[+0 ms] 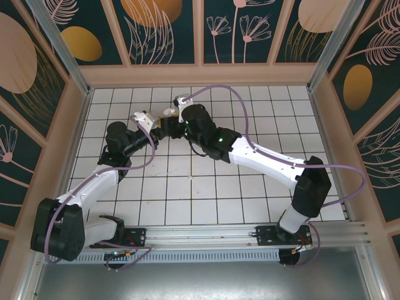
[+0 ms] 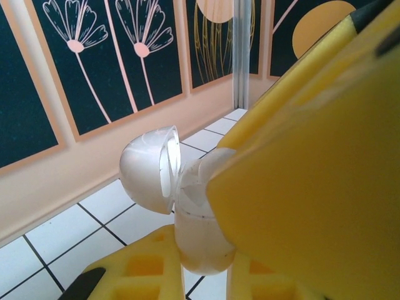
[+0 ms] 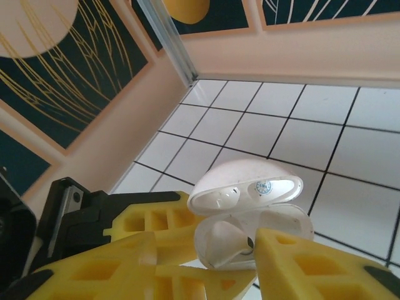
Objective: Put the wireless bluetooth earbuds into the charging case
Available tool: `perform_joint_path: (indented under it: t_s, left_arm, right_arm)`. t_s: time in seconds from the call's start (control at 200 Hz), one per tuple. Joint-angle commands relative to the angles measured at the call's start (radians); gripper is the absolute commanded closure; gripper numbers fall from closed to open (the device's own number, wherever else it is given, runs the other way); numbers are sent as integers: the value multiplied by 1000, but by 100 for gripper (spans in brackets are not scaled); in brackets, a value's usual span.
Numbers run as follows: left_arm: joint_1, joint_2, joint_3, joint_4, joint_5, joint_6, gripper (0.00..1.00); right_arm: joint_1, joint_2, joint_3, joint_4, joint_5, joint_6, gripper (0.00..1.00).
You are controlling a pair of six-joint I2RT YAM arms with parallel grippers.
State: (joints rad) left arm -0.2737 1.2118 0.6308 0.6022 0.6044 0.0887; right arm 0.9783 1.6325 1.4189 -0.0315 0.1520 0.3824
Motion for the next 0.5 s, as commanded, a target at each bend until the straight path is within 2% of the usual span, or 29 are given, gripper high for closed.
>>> perform_joint_path:
  t_s: [0.0, 0.185, 0.495]
  left_arm:
    - [-2, 4, 18, 104, 29, -23, 90]
    - [-2, 14, 20, 113, 32, -32, 90]
    - [-2, 31, 27, 114, 44, -41, 90]
  right_arm:
    - [-27, -51, -48, 52, -76, 46, 49]
    - [-57, -95, -92, 120, -153, 80, 43]
    - [-105, -146, -143, 218, -304, 130, 42]
